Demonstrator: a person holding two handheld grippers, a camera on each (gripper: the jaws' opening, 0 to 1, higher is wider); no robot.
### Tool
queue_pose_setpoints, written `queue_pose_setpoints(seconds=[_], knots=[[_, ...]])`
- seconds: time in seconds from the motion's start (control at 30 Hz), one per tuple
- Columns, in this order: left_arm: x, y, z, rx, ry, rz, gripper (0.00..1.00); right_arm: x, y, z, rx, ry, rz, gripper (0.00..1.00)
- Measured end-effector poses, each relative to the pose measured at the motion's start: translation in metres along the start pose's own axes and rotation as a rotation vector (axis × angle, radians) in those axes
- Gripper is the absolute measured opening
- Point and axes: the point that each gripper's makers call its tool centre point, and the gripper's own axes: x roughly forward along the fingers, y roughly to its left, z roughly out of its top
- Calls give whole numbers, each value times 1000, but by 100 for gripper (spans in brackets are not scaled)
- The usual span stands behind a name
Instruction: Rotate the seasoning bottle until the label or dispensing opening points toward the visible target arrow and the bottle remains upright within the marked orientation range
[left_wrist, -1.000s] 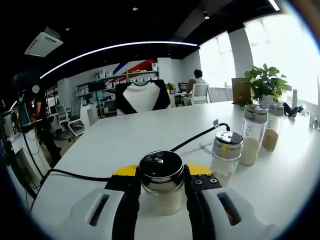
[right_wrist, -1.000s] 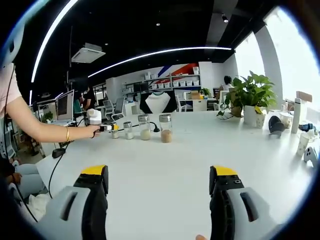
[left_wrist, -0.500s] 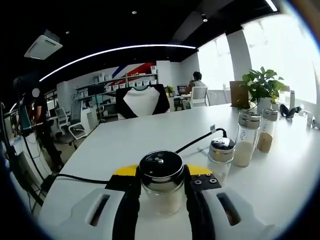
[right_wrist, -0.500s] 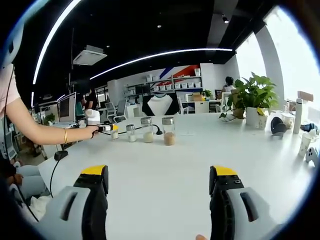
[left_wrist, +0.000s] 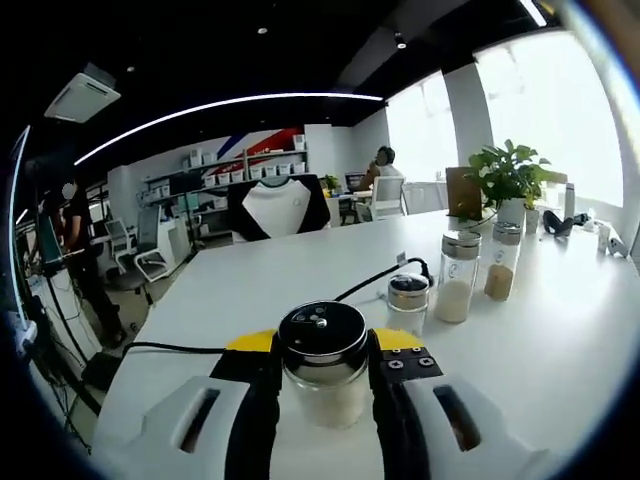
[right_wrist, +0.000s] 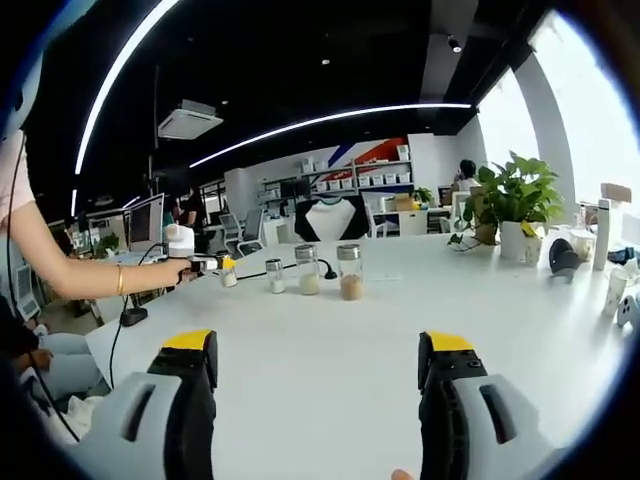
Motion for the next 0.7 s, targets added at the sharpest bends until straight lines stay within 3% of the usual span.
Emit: queue_pose_setpoints(seconds=[0.3, 0.7], knots=[[-41, -11, -4, -13, -12, -7, 35, -3, 5, 1, -10, -12, 30, 82], [-96, -24, -22, -20, -3, -20, 35, -9, 21, 4, -11, -27, 71, 82]])
